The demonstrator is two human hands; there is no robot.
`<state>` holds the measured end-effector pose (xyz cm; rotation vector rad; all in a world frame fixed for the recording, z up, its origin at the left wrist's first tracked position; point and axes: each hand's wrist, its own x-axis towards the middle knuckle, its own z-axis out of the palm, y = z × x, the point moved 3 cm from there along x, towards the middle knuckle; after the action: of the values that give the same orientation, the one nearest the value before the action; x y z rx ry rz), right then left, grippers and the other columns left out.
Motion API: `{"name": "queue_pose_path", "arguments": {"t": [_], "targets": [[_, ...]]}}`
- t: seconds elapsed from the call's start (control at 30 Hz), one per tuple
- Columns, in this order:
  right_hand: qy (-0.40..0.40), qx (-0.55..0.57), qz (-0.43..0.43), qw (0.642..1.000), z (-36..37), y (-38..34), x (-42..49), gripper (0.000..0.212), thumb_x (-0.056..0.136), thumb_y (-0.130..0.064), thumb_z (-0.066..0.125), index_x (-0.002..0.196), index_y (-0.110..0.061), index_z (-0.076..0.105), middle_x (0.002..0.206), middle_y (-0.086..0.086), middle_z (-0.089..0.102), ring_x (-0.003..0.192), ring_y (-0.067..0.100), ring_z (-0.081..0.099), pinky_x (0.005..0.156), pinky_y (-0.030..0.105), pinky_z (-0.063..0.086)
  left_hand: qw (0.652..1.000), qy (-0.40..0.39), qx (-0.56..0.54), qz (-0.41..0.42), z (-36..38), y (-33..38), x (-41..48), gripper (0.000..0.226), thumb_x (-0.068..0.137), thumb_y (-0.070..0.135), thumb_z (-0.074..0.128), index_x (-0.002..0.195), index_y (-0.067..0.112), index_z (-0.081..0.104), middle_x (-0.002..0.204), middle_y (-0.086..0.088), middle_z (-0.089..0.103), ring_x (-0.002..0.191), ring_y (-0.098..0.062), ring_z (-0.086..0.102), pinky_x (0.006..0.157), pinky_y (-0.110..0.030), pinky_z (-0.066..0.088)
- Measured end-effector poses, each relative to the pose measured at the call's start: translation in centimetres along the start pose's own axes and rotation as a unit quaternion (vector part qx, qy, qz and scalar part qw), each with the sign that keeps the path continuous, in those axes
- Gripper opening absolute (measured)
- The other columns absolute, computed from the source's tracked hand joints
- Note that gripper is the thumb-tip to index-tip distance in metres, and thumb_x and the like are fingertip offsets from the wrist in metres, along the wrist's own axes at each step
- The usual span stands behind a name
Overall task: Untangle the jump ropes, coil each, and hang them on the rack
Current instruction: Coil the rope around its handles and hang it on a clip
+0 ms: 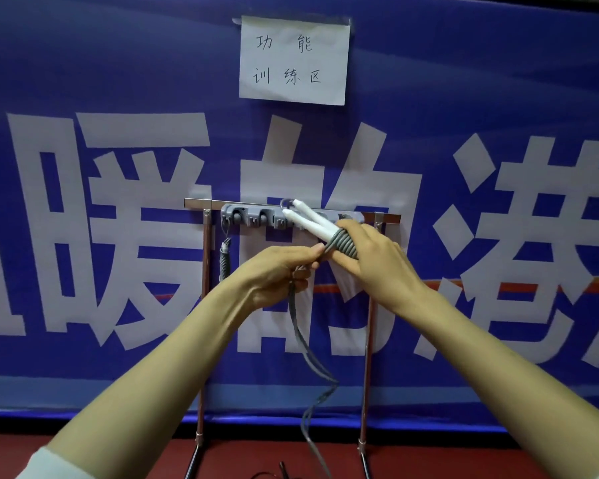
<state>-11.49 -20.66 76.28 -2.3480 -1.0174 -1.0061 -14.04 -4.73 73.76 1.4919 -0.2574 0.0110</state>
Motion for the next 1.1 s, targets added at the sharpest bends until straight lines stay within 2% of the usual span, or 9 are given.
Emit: {"name": "queue_pose_path", "arguments": {"t": [0.1,0.17,0.27,0.4,0.53,0.63,0.8,0.9,1.1], "targets": [[-0.044,0.070,0.017,0.996,0.2,-0.1,-0.3,0.037,0.093,-0.042,0.056,0.125,-0.024,0.051,0.108,-0.004,0.058,0.094,0.015,0.058,0.080,0.036,0.051,0.998,0.035,0.040,0.018,-0.5,0.0,-0.3,0.044,0.075,0.032,0.070,0.100,-0.003,0.068,0.066,0.003,0.054,0.058,-0.007,0.037,0.058,-0.021,0.031],[-0.060,0.129,0.024,0.990,0.1,-0.5,-0.4,0.036,0.091,-0.043,0.059,0.121,-0.025,0.053,0.101,-0.012,0.057,0.088,0.006,0.057,0.075,0.023,0.049,1.000,0.014,0.018,0.010,-0.4,-0.2,-0.4,0.033,0.075,0.031,0.070,0.094,0.005,0.064,0.066,0.002,0.053,0.054,-0.006,0.036,0.057,-0.021,0.030],[-0.088,0.209,0.055,0.972,0.0,-1.1,-0.5,0.034,0.087,-0.050,0.059,0.113,-0.030,0.053,0.086,-0.013,0.060,0.072,-0.001,0.058,0.060,0.012,0.046,0.999,-0.007,-0.035,0.029,0.0,-0.7,-0.3,0.029,0.080,0.025,0.067,0.105,0.010,0.063,0.067,0.001,0.053,0.053,-0.005,0.033,0.058,-0.022,0.027],[-0.051,0.270,0.120,0.954,0.4,-1.1,-0.4,0.048,0.081,-0.066,0.049,0.100,-0.023,0.056,0.079,-0.002,0.065,0.061,0.004,0.059,0.053,0.021,0.049,0.997,0.020,-0.022,0.076,0.3,-1.0,-0.2,0.028,0.079,0.027,0.066,0.103,0.011,0.068,0.071,0.000,0.061,0.058,-0.006,0.041,0.066,-0.025,0.034],[-0.036,0.384,0.153,0.910,1.0,-1.1,-0.3,0.039,0.095,-0.046,0.050,0.094,-0.007,0.052,0.066,0.000,0.060,0.046,0.002,0.051,0.041,0.017,0.038,0.991,0.056,0.015,0.121,0.6,-0.6,-0.4,0.030,0.077,0.036,0.069,0.097,0.013,0.070,0.073,0.003,0.064,0.058,-0.006,0.039,0.058,-0.018,0.033],[-0.035,0.451,0.175,0.875,1.0,-0.9,-0.1,0.045,0.097,-0.043,0.049,0.101,0.002,0.049,0.078,0.019,0.061,0.045,0.007,0.048,0.038,0.019,0.034,0.985,0.077,0.018,0.155,0.7,-0.2,-0.4,0.030,0.074,0.039,0.069,0.090,0.014,0.069,0.069,0.004,0.064,0.056,-0.006,0.041,0.055,-0.018,0.034],[-0.023,0.505,0.202,0.839,0.9,-0.8,0.4,0.032,0.098,-0.042,0.048,0.104,-0.011,0.054,0.083,0.012,0.057,0.047,0.006,0.049,0.037,0.021,0.032,0.989,0.067,-0.009,0.134,1.3,-0.1,0.0,0.031,0.087,0.036,0.064,0.089,0.005,0.064,0.060,0.003,0.051,0.046,-0.004,0.034,0.046,-0.016,0.029],[-0.009,0.502,0.228,0.834,1.4,-0.3,0.5,0.043,0.097,-0.045,0.049,0.110,-0.005,0.057,0.083,0.013,0.054,0.048,0.007,0.047,0.036,0.020,0.033,0.990,0.073,-0.005,0.121,1.8,-0.3,0.1,0.034,0.091,0.037,0.061,0.094,0.003,0.062,0.057,0.003,0.044,0.044,-0.005,0.031,0.044,-0.017,0.027],[-0.022,0.522,0.245,0.817,1.9,0.4,0.0,0.053,0.094,-0.051,0.050,0.111,-0.001,0.055,0.076,0.014,0.053,0.045,0.014,0.042,0.036,0.022,0.030,0.995,0.049,0.020,0.080,2.3,-0.3,0.2,0.030,0.094,0.039,0.058,0.075,0.015,0.055,0.057,0.004,0.045,0.044,-0.006,0.029,0.042,-0.016,0.029]]}}
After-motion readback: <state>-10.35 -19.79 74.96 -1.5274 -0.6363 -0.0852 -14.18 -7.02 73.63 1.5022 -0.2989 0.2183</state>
